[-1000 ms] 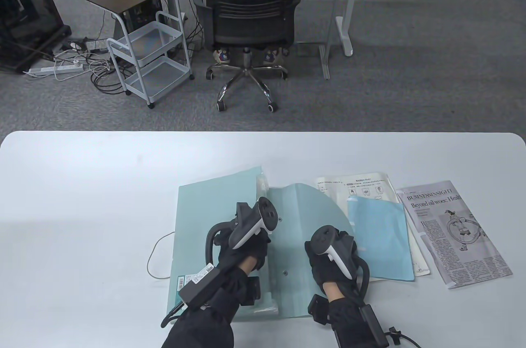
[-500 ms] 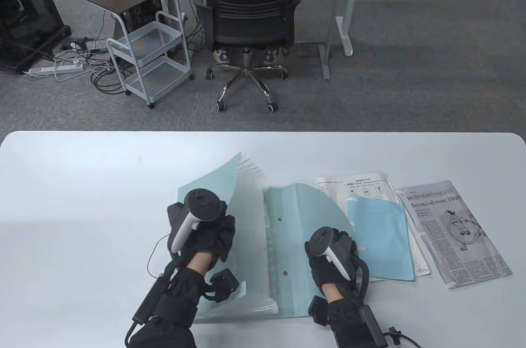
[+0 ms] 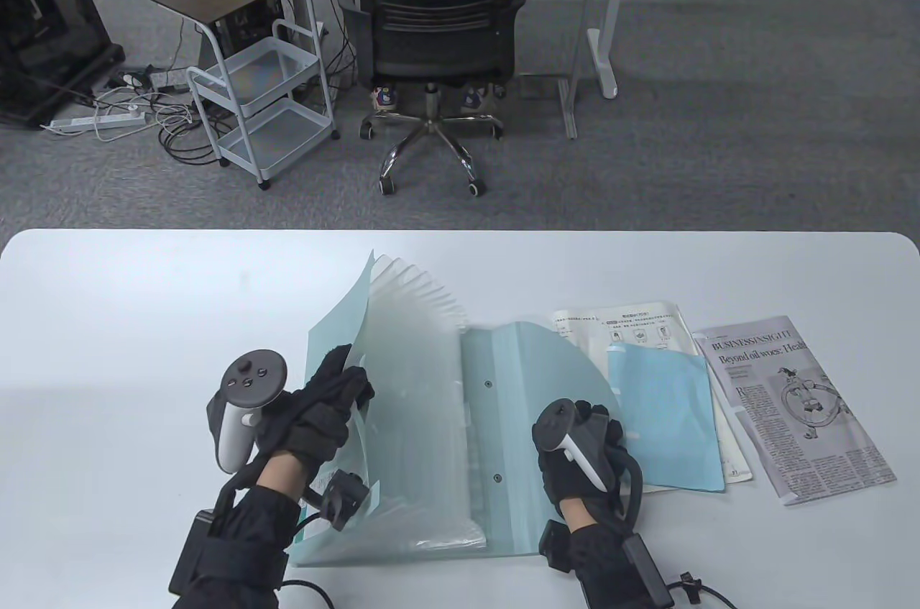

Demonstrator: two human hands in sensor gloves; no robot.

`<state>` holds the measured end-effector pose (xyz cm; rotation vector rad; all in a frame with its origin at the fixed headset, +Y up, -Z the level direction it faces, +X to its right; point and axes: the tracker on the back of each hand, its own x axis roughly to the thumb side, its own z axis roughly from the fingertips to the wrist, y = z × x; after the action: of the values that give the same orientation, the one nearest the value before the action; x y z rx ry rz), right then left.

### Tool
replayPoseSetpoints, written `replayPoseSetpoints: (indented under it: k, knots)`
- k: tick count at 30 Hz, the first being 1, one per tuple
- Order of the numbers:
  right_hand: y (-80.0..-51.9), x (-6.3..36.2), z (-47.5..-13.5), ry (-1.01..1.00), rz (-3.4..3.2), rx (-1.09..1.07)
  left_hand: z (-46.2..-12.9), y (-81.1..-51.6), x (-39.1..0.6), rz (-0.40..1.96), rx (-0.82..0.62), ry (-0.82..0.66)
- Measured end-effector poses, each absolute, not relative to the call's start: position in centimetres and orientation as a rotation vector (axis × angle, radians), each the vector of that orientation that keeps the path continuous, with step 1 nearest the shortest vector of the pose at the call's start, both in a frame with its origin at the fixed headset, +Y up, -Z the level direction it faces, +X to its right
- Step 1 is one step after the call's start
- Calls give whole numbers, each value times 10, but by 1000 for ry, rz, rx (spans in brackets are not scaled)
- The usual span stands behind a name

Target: Sort materials into accordion folder compartments

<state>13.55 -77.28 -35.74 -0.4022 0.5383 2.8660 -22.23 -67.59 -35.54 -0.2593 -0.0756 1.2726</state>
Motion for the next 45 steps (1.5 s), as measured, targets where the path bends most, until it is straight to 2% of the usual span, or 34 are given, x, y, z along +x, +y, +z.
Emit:
replayPoseSetpoints:
  k: [6, 10, 14, 23, 45]
  knots:
    - [-774, 134, -358, 538, 2877, -402, -353, -697, -247, 1682, -233, -214]
    - [-775, 134, -358, 543, 2883, -401, -350, -707, -260, 1827, -190, -279]
    - [-775, 134, -358, 546, 2881, -400, -349, -712, -269, 1848, -157, -357]
    - [-776, 135, -358, 548, 2876, -392, -346, -721, -285, 1914, -106, -424]
    - [-775, 140, -357, 535, 2843, -380, -350, -724, -297, 2041, -135, -453]
